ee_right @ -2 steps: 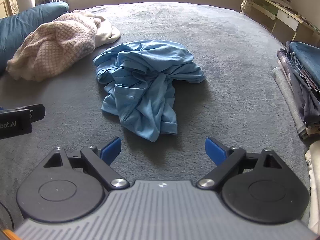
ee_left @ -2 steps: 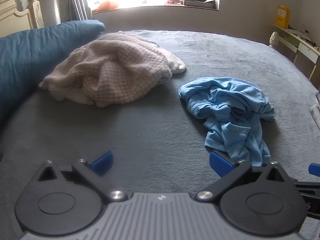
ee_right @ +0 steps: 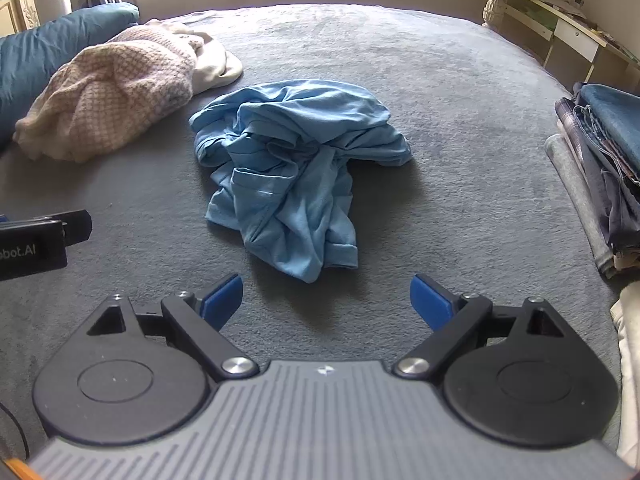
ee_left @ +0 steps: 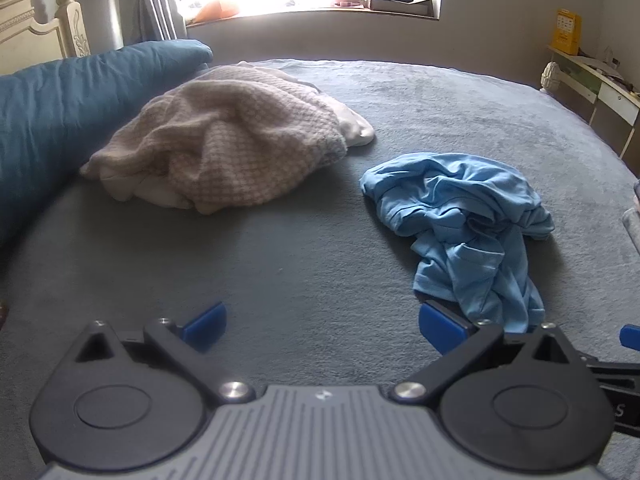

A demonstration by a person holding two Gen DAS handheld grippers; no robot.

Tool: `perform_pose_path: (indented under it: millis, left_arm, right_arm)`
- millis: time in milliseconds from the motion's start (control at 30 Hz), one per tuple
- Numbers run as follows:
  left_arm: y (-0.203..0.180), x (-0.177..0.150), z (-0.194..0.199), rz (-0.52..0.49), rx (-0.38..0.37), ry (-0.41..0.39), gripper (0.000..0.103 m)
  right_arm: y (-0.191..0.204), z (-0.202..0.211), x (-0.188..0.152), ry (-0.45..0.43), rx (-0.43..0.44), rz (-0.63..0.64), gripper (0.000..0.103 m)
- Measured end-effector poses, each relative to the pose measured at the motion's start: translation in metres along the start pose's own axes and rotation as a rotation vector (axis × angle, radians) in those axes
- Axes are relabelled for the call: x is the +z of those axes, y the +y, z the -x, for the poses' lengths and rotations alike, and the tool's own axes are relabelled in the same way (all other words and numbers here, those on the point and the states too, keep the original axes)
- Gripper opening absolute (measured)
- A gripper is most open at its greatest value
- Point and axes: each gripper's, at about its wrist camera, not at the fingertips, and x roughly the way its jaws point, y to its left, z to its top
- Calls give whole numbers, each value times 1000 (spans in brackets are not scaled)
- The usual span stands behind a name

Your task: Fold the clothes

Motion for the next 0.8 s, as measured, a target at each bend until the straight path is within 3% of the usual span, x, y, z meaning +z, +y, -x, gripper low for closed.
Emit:
perform_pose_path:
  millis: [800]
  left_arm:
    - [-4, -8, 2, -72, 32, -15, 103]
  right_arm:
    - [3, 3, 0, 5, -38, -22, 91]
